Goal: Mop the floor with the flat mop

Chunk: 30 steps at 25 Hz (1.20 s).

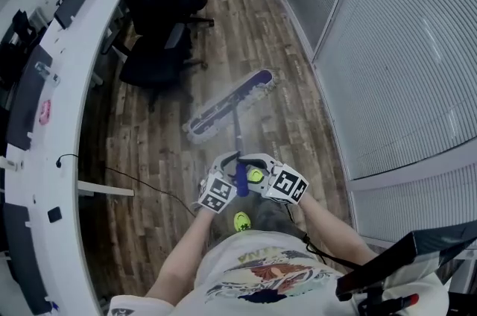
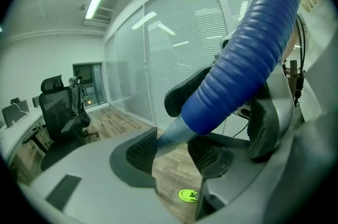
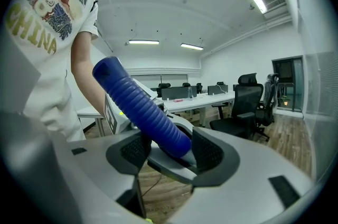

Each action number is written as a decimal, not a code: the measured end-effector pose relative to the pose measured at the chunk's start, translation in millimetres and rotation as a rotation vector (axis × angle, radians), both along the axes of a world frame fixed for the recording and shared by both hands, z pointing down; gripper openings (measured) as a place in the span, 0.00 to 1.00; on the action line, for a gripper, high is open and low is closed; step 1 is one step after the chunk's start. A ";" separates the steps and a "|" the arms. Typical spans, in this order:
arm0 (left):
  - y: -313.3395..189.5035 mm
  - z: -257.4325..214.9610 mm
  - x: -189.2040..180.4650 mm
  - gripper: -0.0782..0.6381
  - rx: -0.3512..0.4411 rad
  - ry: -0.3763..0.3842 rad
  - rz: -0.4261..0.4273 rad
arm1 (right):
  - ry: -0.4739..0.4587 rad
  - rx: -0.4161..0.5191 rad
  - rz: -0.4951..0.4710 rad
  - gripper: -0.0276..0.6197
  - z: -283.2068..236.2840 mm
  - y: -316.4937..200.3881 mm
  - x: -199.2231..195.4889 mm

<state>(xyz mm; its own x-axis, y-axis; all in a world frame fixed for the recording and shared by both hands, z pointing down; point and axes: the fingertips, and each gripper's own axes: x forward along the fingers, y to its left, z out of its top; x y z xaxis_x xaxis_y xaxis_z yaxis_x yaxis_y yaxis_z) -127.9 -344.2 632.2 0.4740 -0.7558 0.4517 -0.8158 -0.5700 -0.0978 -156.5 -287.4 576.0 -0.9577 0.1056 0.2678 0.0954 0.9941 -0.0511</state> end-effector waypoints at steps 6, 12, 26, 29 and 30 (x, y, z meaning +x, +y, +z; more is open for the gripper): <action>84.2 -9.5 26.6 0.33 -0.012 0.026 0.014 | -0.007 -0.020 0.021 0.40 -9.0 82.9 25.5; 145.0 -17.2 54.1 0.33 -0.024 0.017 0.028 | -0.018 -0.039 0.022 0.40 -17.7 142.4 52.1; 283.7 -50.3 169.3 0.33 -0.049 0.007 0.040 | -0.062 -0.048 0.022 0.39 -53.8 278.9 165.6; 308.4 -65.2 187.4 0.33 -0.027 0.006 0.034 | -0.139 -0.052 0.065 0.39 -71.0 301.5 184.2; 313.4 -71.6 191.3 0.33 -0.013 0.011 0.029 | -0.168 -0.054 0.078 0.39 -77.8 305.9 188.7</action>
